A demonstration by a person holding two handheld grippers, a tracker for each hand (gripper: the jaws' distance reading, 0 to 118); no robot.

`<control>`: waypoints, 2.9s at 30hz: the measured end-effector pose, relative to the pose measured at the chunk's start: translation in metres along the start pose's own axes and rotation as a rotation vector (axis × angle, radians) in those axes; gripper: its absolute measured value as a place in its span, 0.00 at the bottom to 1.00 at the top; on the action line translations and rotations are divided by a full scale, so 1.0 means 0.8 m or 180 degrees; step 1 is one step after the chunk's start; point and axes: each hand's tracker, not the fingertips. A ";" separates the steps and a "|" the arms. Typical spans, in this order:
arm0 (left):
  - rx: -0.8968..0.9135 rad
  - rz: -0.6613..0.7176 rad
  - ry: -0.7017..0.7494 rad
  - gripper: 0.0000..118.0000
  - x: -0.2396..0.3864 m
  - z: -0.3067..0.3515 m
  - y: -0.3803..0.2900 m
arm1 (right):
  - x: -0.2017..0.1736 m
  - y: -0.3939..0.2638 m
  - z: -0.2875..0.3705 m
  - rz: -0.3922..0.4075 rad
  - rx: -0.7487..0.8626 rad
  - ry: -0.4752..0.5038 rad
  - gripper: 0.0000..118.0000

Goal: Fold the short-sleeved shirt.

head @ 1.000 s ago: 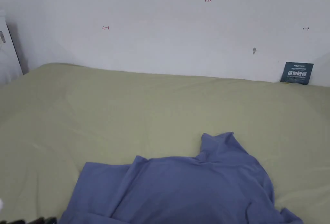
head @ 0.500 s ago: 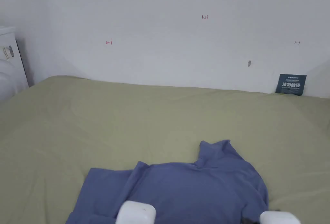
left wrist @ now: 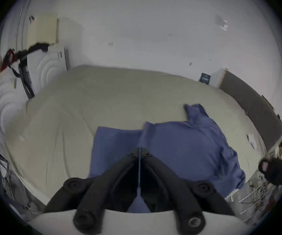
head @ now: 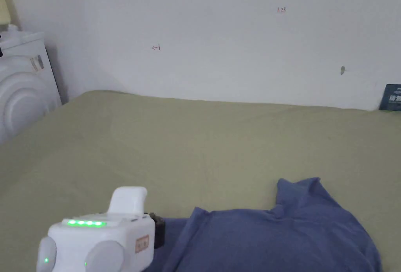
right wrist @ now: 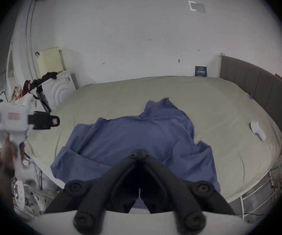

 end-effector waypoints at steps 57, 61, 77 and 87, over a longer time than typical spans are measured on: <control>-0.0647 -0.0038 -0.0045 0.01 -0.090 -0.194 0.048 | 0.195 0.183 -0.427 0.0778 -0.0965 0.0118 0.01; -0.0538 -0.0072 -0.0106 0.01 -0.090 -0.164 0.063 | 0.180 0.192 -0.367 0.0801 -0.0791 0.0254 0.01; -0.0233 -0.0454 -0.0444 0.01 -0.089 0.025 0.009 | 0.167 0.138 -0.077 0.0594 -0.0364 0.0466 0.01; -0.0517 -0.0445 -0.0527 0.01 -0.088 0.081 -0.127 | 0.180 0.001 -0.004 -0.0007 -0.0998 0.0293 0.01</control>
